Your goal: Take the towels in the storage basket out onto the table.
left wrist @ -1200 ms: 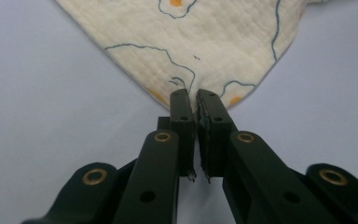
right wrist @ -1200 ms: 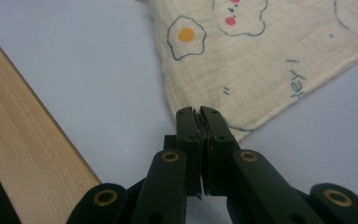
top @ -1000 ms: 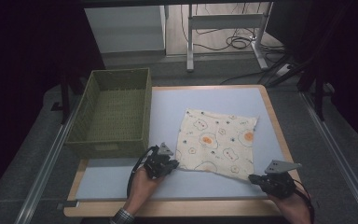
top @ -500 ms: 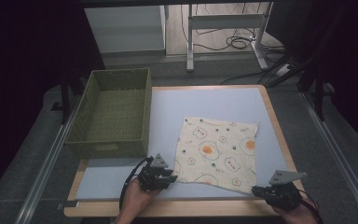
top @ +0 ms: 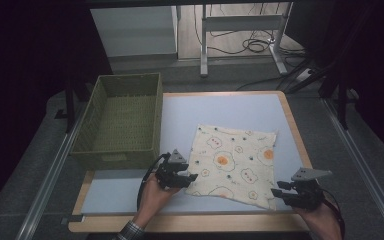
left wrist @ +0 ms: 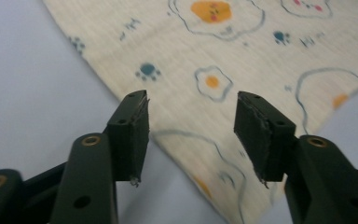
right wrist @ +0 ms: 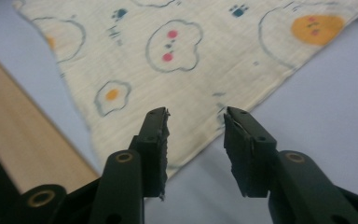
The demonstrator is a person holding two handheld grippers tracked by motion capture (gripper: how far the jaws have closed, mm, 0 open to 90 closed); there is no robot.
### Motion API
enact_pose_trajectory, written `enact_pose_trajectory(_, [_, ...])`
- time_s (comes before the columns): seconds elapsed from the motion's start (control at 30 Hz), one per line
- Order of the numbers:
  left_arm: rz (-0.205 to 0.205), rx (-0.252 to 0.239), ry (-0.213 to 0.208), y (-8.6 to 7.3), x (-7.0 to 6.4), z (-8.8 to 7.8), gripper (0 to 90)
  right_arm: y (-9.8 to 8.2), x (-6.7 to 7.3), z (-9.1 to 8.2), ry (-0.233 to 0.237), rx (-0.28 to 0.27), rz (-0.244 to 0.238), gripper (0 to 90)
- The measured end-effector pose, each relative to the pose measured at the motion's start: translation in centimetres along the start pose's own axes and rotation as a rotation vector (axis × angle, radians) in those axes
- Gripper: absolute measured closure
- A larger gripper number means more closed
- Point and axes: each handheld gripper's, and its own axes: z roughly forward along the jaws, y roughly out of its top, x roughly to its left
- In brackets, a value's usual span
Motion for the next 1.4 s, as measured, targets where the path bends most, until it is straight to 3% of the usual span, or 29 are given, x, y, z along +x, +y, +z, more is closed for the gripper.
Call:
enact_pose_trajectory(0.17, [-0.004, -0.008, 0.014, 1.3, 0.7, 1.3, 40.9, 0.8, -1.0, 1.0, -0.050, -0.004, -0.019, 56.5])
enact_pose_trajectory(0.53, [-0.028, -0.011, 0.030, 3.4, 2.3, 3.1, 37.0, 1.9, -3.4, 3.1, -0.004, 0.020, 0.042, 45.4])
enact_pose_trajectory(0.7, [-0.034, -0.023, 0.040, 4.3, 2.9, 3.6, 36.0, 2.5, -4.0, 3.5, -0.018, 0.008, 0.062, 42.4])
enact_pose_trajectory(0.77, [-0.039, -0.027, 0.044, 4.6, 3.2, 3.8, 35.4, 2.7, -4.3, 3.7, -0.023, 0.005, 0.070, 43.9])
enact_pose_trajectory(0.83, [-0.041, -0.029, 0.053, 4.9, 3.5, 4.0, 34.7, 3.0, -4.2, 3.8, -0.072, -0.007, 0.056, 47.5])
enact_pose_trajectory(1.13, [-0.064, -0.027, 0.082, 5.8, 5.4, 5.5, 34.5, 4.4, -5.7, 4.3, -0.077, -0.027, 0.085, 52.4])
enact_pose_trajectory(1.4, [-0.070, -0.036, 0.142, 7.2, 6.7, 6.4, 39.2, 5.8, -7.5, 5.3, -0.058, -0.055, 0.111, 65.0])
